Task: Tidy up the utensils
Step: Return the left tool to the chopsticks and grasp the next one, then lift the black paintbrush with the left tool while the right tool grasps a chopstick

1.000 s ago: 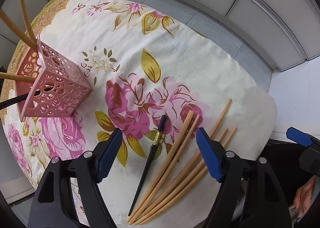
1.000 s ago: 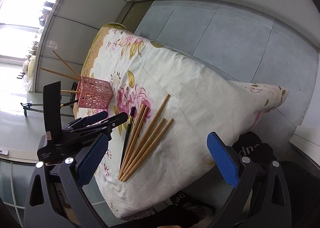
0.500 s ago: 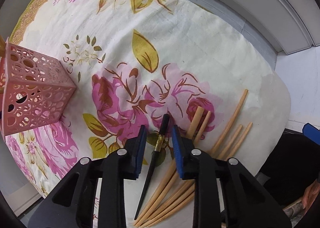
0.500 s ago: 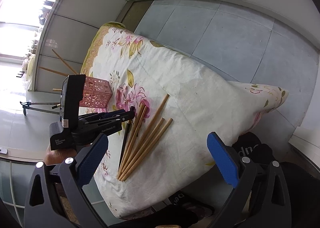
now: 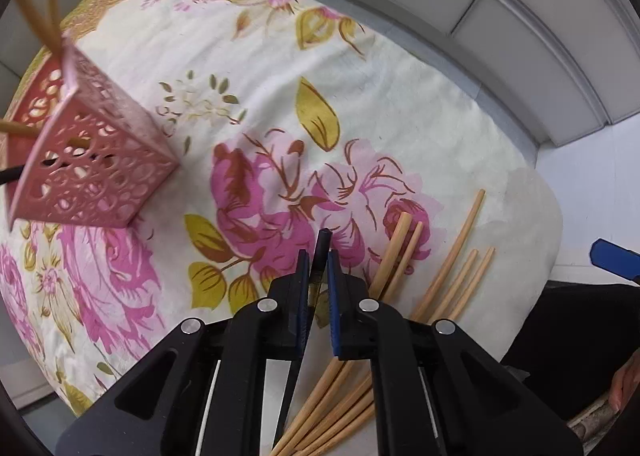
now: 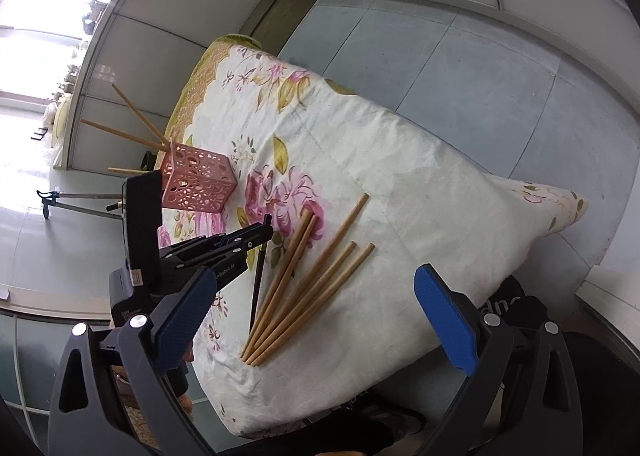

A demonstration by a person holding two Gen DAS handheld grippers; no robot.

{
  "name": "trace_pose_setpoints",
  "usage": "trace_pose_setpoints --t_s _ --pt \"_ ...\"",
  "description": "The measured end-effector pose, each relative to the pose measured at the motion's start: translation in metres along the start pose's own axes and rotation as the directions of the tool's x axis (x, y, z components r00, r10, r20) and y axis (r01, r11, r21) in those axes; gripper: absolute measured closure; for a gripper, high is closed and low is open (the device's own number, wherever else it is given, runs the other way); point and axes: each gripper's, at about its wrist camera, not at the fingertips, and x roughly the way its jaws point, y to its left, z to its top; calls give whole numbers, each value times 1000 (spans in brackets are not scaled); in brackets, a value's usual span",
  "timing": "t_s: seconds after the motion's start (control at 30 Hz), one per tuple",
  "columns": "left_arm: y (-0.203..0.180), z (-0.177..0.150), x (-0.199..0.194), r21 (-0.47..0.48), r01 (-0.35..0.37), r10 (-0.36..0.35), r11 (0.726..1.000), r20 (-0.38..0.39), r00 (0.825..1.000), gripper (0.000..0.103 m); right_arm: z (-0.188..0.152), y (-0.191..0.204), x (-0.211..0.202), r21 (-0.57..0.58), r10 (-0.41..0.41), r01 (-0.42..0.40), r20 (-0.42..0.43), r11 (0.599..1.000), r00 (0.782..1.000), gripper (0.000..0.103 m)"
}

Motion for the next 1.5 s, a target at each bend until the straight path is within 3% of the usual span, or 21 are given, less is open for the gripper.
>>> trace_pose_setpoints --t_s 0.2,0.37,0.47,0.63,1.13,1.23,1.33,1.43,1.5 --pt "39 -39 -64 -139 35 -6 990 200 980 95 11 31 45 23 78 -76 -143 997 987 7" --pt "61 -79 -111 -252 60 30 966 339 940 96 17 40 85 105 183 -164 -221 981 958 9" --pt "65 -93 -132 -291 73 51 954 398 916 96 21 42 100 117 162 -139 -222 983 962 10" --pt "69 -100 -145 -284 93 43 954 439 897 96 29 44 107 111 117 -96 -202 989 972 11" --pt "82 -111 -154 -308 116 44 944 469 882 96 41 31 138 136 71 -40 -235 990 969 12" --pt "85 -113 -156 -318 119 50 941 475 879 96 41 35 140 119 -5 35 -246 992 969 15" --pt "86 -114 -161 -323 117 57 939 482 874 96 42 48 145 92 -136 167 -273 982 952 21" --pt "88 -117 -166 -324 124 57 938 495 867 96 43 63 155 65 -280 309 -283 949 917 26" --pt "90 -119 -170 -327 127 59 936 504 862 96 43 74 163 41 -376 403 -283 914 882 27"
